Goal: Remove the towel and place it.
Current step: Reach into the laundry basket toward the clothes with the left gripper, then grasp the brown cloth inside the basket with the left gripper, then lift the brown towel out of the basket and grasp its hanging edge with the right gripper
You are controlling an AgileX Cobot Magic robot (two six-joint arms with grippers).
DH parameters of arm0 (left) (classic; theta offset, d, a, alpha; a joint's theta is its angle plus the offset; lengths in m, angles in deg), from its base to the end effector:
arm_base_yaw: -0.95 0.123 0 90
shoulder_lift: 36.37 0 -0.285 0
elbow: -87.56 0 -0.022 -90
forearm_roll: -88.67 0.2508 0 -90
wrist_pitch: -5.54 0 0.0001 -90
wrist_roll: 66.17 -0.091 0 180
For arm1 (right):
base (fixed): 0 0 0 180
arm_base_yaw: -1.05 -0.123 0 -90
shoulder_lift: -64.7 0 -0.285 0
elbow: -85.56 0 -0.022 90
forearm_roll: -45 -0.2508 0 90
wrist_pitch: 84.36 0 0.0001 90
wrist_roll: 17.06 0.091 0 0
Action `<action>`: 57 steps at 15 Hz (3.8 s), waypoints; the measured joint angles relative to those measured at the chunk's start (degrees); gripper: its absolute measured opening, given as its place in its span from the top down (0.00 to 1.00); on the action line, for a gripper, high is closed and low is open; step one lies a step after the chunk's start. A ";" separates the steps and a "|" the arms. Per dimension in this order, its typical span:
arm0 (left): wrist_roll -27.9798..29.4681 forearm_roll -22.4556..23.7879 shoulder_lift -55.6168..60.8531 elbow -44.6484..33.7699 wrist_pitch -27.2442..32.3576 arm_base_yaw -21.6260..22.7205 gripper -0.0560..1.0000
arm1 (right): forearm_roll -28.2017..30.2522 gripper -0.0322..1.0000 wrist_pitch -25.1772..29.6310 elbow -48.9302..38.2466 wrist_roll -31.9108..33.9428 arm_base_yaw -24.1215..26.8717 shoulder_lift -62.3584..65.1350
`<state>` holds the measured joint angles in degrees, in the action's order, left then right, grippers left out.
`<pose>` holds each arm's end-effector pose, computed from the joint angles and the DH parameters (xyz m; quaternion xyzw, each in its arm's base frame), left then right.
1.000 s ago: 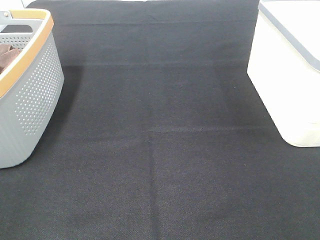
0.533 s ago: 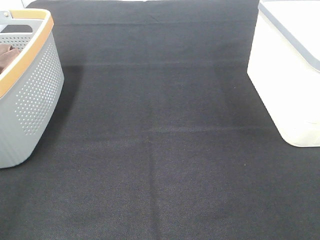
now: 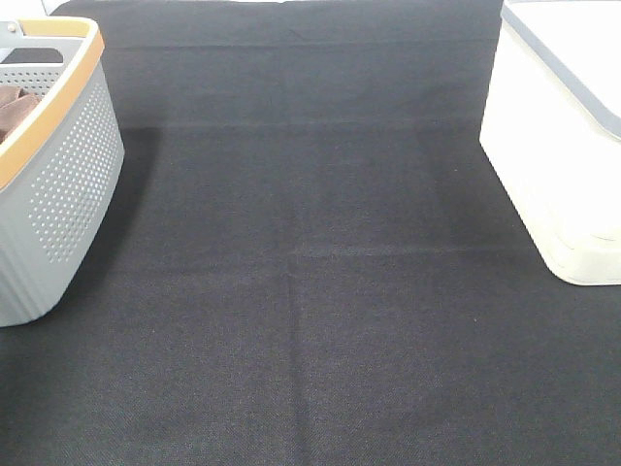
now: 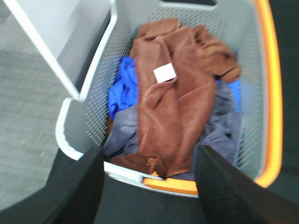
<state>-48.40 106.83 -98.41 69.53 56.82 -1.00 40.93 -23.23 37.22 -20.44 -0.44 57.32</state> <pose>0.1779 0.0161 0.3829 -0.0850 0.8966 0.0809 0.4269 -0.0069 0.0055 0.2780 -0.0378 0.8506 0.0268 0.5238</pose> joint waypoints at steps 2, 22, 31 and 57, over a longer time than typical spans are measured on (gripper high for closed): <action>0.23 2.29 -9.00 6.59 4.76 0.00 0.42 | 0.00 0.33 0.00 0.00 0.00 0.00 0.00; -8.37 -5.96 -64.97 51.97 15.76 8.25 0.42 | 0.00 0.33 0.00 0.00 0.00 0.00 0.00; -8.71 -7.33 -70.36 52.83 11.52 8.25 0.46 | 0.00 0.33 0.00 0.00 0.00 0.00 0.00; -17.07 -26.93 -37.47 52.88 7.16 8.25 0.95 | -8.48 0.33 -1.72 0.00 1.26 0.00 -0.92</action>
<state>-65.48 79.90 -135.89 122.41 63.98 7.25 32.45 -24.95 37.22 -19.18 -0.44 56.40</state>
